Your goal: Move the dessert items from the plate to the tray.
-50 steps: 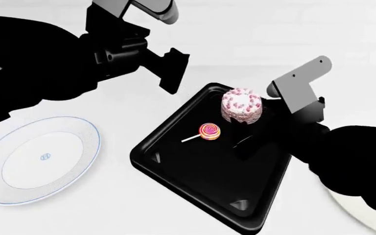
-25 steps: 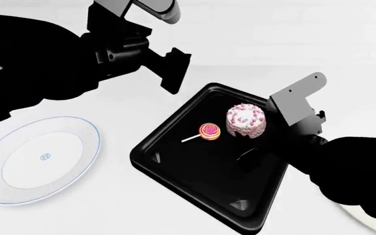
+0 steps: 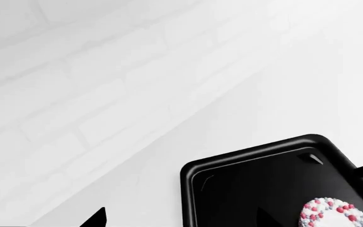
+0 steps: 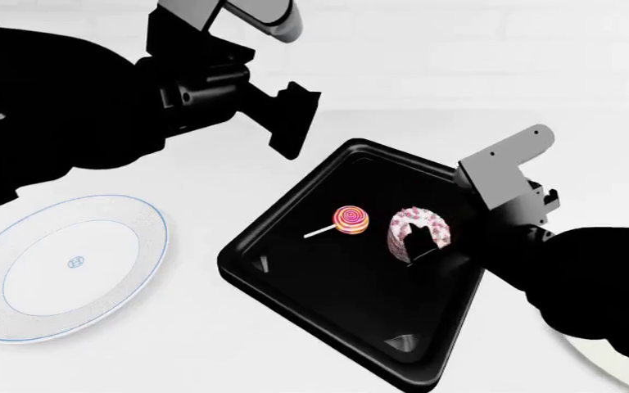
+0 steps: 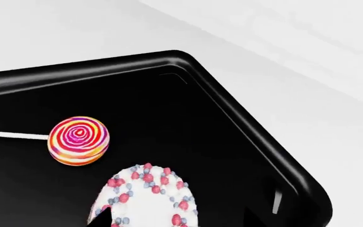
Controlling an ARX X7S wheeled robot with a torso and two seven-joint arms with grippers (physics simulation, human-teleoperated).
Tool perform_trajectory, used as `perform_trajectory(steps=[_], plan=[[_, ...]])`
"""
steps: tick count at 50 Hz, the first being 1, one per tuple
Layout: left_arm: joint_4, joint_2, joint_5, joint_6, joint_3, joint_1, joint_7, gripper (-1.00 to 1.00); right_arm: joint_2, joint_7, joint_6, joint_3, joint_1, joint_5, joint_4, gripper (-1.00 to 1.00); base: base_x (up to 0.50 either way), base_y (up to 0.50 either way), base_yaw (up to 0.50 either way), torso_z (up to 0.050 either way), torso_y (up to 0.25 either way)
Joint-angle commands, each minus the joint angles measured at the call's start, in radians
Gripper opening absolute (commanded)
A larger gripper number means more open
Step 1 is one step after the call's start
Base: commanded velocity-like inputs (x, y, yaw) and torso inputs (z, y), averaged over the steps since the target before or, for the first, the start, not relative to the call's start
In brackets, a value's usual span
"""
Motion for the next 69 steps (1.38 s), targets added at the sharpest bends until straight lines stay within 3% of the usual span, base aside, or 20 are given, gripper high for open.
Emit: perform_trajectory(steps=[1, 10, 17, 23, 46, 69], plan=[[0.006, -0.004, -0.004, 0.0, -0.001, 0.002, -0.005, 1.0, -0.002, 0.0, -0.045, 0.041, 0.008, -0.007, 0.0, 1.0, 0.0, 0.0, 0.0, 0.0, 0.0], [0.008, -0.005, -0.009, 0.003, -0.006, -0.001, -0.01, 1.0, -0.011, 0.016, -0.198, 0.165, 0.002, -0.017, -0.038, 1.0, 0.0, 0.0, 0.0, 0.0, 0.0], [0.03, -0.001, -0.011, 0.032, -0.03, 0.001, -0.032, 1.0, -0.018, 0.066, -0.227, 0.211, -0.01, -0.001, -0.058, 1.0, 0.0, 0.0, 0.0, 0.0, 0.0], [0.071, -0.006, -0.027, 0.058, -0.066, 0.0, -0.067, 1.0, -0.028, 0.13, -0.205, 0.25, 0.029, 0.073, -0.106, 1.0, 0.0, 0.0, 0.0, 0.0, 0.0], [0.367, -0.152, -0.346, 0.01, -0.244, -0.032, -0.357, 1.0, -0.063, 0.307, -0.128, 0.299, 0.266, 0.319, -0.211, 1.0, 0.0, 0.0, 0.0, 0.0, 0.0], [0.407, -0.147, -0.391, 0.02, -0.248, -0.032, -0.382, 1.0, -0.063, 0.347, -0.144, 0.306, 0.252, 0.394, -0.251, 1.0, 0.0, 0.0, 0.0, 0.0, 0.0]])
